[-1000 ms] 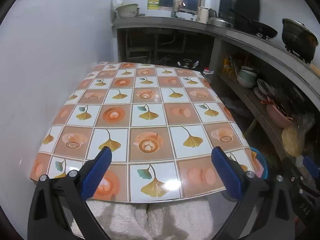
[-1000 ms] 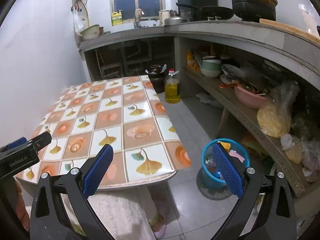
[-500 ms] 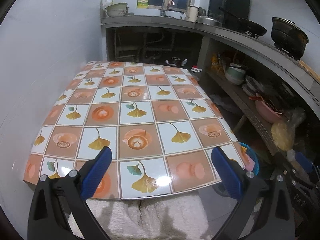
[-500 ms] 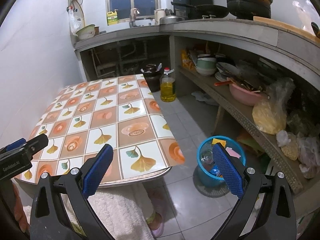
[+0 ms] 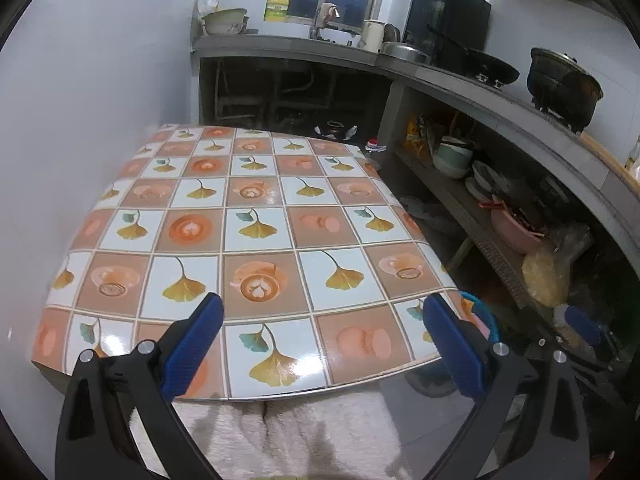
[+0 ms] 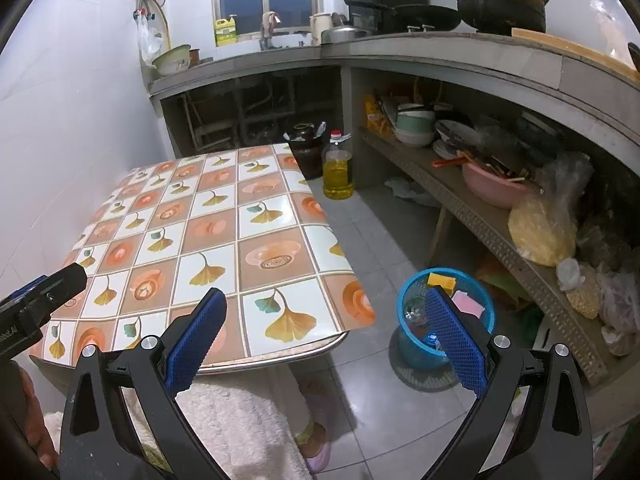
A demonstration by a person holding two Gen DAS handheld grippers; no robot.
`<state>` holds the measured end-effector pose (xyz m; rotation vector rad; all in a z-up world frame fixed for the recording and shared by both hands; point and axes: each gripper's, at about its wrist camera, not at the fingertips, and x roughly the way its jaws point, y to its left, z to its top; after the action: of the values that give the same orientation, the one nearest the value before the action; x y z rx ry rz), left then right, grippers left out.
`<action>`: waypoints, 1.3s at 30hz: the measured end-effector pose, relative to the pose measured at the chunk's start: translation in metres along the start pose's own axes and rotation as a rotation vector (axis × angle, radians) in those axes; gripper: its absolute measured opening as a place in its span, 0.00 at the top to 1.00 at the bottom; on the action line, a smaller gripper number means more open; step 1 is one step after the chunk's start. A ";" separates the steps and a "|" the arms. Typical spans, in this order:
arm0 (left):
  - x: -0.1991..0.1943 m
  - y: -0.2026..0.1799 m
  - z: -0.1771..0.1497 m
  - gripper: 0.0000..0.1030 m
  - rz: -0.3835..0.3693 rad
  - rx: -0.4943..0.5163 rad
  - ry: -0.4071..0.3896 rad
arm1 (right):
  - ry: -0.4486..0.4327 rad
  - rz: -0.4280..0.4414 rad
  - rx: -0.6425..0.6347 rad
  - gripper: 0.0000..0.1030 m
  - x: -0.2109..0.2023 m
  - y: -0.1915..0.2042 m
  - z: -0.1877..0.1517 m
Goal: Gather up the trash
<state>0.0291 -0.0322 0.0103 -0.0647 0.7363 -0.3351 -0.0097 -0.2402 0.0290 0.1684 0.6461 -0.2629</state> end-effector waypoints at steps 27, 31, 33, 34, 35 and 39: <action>0.015 -0.005 -0.007 0.05 0.091 0.051 0.087 | 0.076 -0.038 -0.048 0.07 0.011 -0.014 -0.001; 0.016 -0.005 -0.007 0.05 0.092 0.051 0.090 | 0.081 -0.036 -0.050 0.07 0.012 -0.014 0.000; 0.016 -0.005 -0.007 0.05 0.091 0.052 0.091 | 0.081 -0.036 -0.051 0.07 0.012 -0.014 0.000; 0.016 -0.005 -0.007 0.05 0.092 0.052 0.090 | 0.082 -0.036 -0.051 0.07 0.012 -0.014 0.000; 0.017 -0.006 -0.007 0.05 0.092 0.053 0.092 | 0.082 -0.036 -0.051 0.07 0.012 -0.014 0.000; 0.018 -0.006 -0.008 0.05 0.089 0.059 0.094 | 0.081 -0.036 -0.054 0.07 0.012 -0.014 -0.001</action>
<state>0.0350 -0.0433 -0.0061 0.0401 0.8191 -0.2762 -0.0051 -0.2557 0.0200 0.1164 0.7365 -0.2742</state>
